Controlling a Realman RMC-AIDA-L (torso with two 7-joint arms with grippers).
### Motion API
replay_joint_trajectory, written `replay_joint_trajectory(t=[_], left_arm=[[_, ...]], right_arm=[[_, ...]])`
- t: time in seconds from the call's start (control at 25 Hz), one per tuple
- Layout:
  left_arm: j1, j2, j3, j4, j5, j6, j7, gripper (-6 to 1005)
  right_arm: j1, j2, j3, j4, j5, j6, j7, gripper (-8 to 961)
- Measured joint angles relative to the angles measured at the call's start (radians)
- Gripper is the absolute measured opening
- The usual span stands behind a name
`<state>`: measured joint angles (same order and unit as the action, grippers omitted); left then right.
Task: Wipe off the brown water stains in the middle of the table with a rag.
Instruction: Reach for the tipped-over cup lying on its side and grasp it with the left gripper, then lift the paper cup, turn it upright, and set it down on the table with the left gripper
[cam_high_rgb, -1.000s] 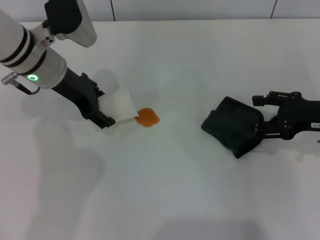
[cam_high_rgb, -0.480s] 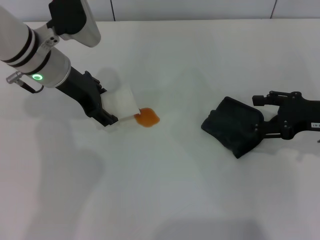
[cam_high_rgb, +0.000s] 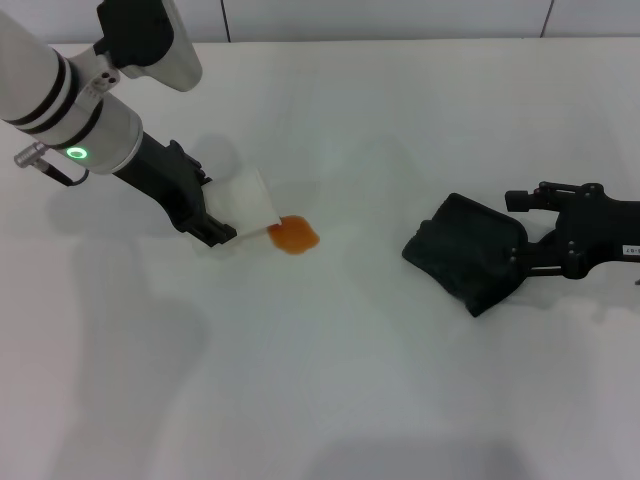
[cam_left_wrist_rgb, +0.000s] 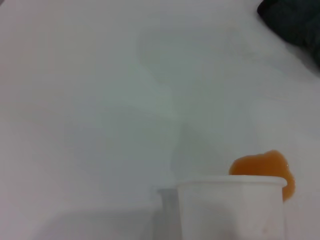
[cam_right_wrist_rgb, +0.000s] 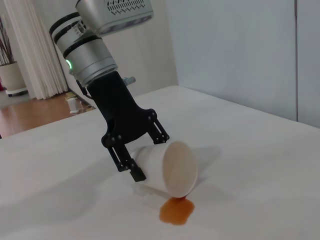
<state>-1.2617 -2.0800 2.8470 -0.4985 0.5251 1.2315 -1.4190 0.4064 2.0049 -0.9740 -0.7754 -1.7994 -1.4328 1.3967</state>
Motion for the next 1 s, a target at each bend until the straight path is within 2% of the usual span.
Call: replay_joint_trajectory(t=[0.28,0.52,0.72,1.0], left_arm=[[-0.006,0.000,0.000,-0.014,-0.019,0.003,-0.015,694],[0.006,0.000,0.000,-0.083,-0.200,0.028,-0.012,653],[0.085,0.000,0.000,-0.080,-0.414,0.053,0.025,614],[0.285,0.000,0.000,0.036,-0.695,0.113,0.157,587]], right_arm=[[-0.001,0.000,0.000,0.000,0.000,-0.001,0.001,836],[-0.014,0.000,0.001,-0.005,0.004,-0.002,0.000,835],[-0.018,0.000,0.002,-0.008,0.031,-0.005,-0.004,833],[-0.018,0.000,0.002,-0.009,0.047,-0.013,-0.004,831]])
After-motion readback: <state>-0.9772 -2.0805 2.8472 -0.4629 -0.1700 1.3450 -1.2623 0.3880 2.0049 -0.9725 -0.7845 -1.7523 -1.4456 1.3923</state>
